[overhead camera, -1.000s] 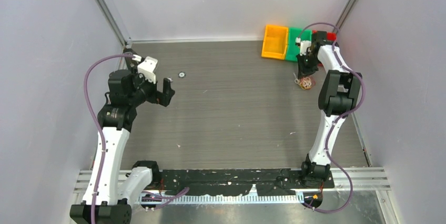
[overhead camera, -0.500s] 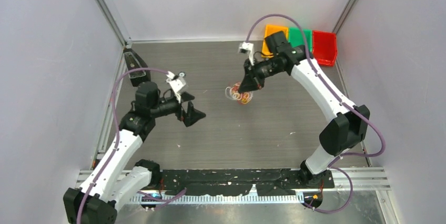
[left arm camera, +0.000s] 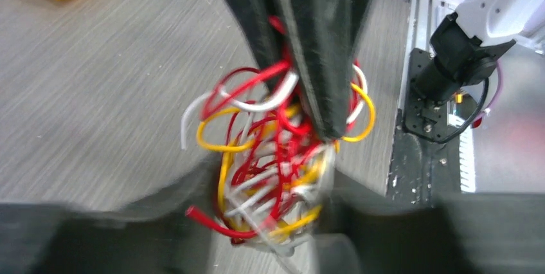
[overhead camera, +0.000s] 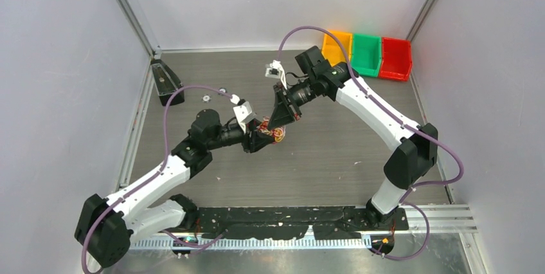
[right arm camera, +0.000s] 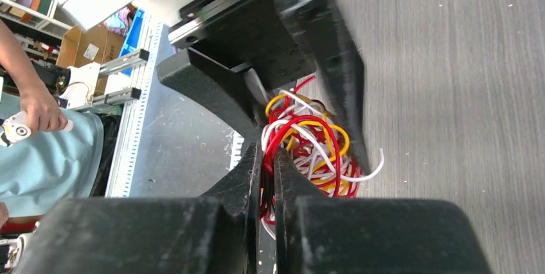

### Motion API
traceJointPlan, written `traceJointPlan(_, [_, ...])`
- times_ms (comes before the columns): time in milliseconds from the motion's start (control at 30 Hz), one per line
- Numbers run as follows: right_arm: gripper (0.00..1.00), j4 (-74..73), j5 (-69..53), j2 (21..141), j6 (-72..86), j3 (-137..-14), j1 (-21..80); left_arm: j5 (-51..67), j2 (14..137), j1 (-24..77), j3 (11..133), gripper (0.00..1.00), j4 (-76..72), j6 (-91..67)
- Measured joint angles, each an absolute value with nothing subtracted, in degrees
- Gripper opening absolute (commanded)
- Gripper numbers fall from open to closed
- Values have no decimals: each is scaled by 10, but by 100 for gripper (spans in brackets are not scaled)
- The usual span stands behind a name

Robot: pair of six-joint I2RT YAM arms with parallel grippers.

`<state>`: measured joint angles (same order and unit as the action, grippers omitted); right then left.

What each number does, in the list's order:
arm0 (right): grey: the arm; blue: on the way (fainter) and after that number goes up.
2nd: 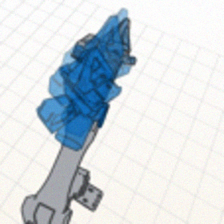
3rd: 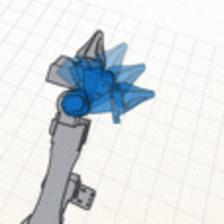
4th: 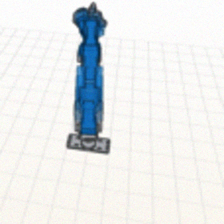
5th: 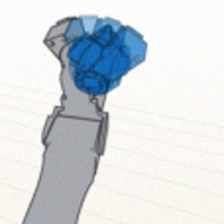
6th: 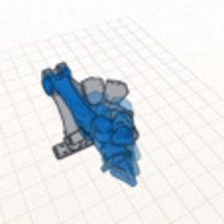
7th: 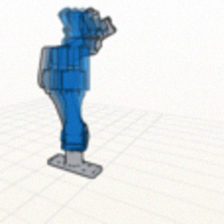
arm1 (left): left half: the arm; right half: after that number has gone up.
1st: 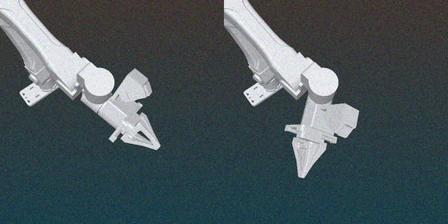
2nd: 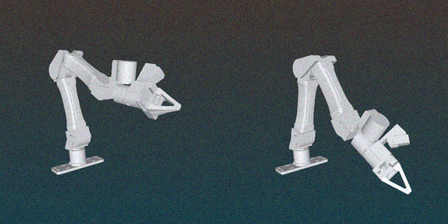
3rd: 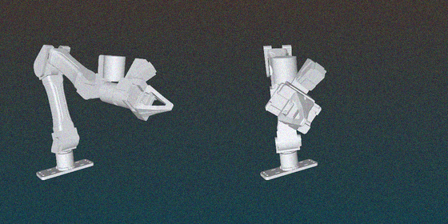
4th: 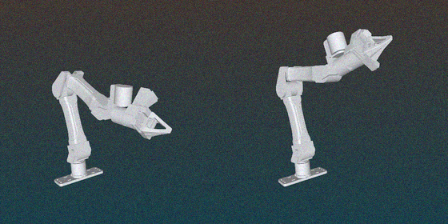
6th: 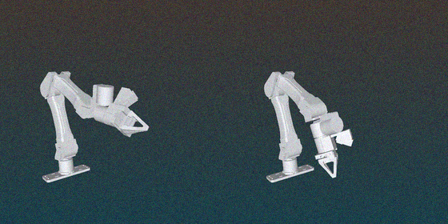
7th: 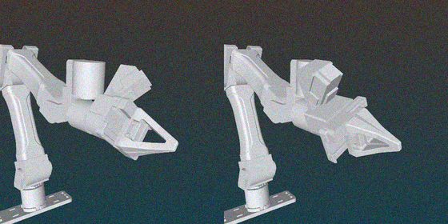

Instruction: Untangle the cables

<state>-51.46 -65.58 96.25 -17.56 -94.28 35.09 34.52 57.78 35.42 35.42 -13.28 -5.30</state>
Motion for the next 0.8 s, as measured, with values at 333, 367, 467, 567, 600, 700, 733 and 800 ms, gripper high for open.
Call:
traceJointPlan(333, [5,-497,-671,962,-140,-931,288,342,434,313,308,0,-100,-38])
traceJointPlan(367, [5,-497,-677,961,-136,-927,275,348,417,297,307,0,-91,-33])
traceJointPlan(467, [5,-494,-684,951,-130,-913,239,378,398,244,307,0,-50,-13])
traceJointPlan(567, [5,-497,-672,935,-129,-903,177,406,402,181,318,0,28,22])
traceJointPlan(600, [5,-498,-656,930,-129,-902,152,405,403,163,322,0,62,32])
traceJointPlan(700, [5,-490,-617,908,-122,-900,47,400,425,95,333,0,167,69])
traceJointPlan(733, [5,-482,-602,898,-117,-895,10,400,439,78,340,0,198,83])
traceJointPlan(800, [5,-476,-593,881,-103,-880,-31,417,465,58,352,0,233,103])
